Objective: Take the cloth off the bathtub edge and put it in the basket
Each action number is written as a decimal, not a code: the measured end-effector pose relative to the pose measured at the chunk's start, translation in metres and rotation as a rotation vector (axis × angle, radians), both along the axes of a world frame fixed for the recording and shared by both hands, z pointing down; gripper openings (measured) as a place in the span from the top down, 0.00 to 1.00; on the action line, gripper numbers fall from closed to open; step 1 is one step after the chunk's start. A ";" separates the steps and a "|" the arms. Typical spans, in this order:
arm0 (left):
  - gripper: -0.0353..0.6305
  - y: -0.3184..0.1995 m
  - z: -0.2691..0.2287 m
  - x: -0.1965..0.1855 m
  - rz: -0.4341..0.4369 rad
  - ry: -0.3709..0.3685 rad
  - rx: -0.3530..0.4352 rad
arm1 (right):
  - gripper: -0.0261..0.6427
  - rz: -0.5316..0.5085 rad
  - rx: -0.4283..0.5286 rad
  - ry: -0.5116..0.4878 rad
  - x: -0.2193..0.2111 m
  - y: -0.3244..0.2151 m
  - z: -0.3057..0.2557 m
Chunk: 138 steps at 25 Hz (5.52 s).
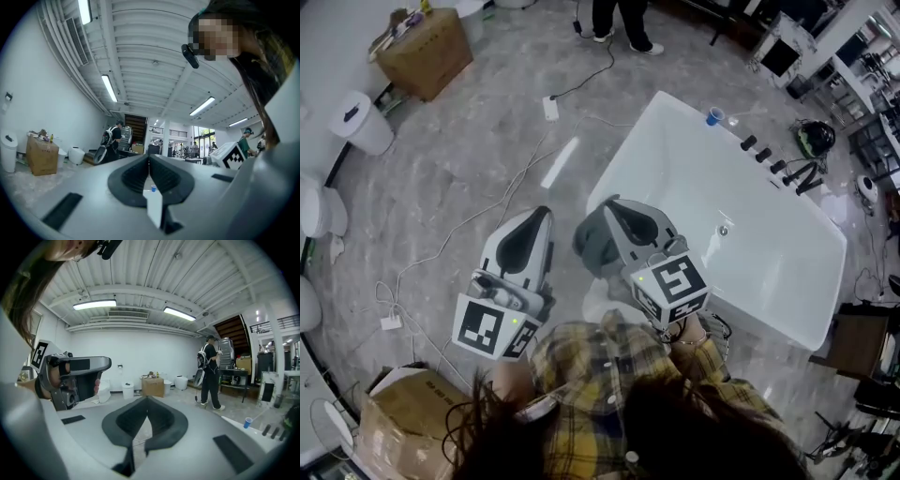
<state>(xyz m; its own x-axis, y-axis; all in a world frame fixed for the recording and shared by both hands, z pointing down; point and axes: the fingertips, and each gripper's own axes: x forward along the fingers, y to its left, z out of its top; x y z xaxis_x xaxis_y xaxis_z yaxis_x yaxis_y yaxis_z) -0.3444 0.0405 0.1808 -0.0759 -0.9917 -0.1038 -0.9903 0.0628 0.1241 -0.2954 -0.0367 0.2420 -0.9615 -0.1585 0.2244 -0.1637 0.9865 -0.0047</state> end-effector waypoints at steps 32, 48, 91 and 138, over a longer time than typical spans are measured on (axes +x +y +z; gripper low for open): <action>0.92 -0.182 0.037 -0.022 0.529 0.023 -0.115 | 0.94 0.485 -0.089 0.075 -0.002 -0.138 0.038; 0.92 -0.222 0.150 0.007 0.626 0.087 -0.322 | 0.94 0.587 -0.241 0.140 0.021 -0.169 0.129; 0.92 -0.176 0.490 0.049 0.940 -0.318 -0.917 | 0.93 0.427 -0.532 0.477 0.040 -0.108 0.438; 0.42 -0.148 0.598 0.057 1.281 -1.041 -1.104 | 0.47 -0.083 -0.165 1.003 0.038 -0.085 0.524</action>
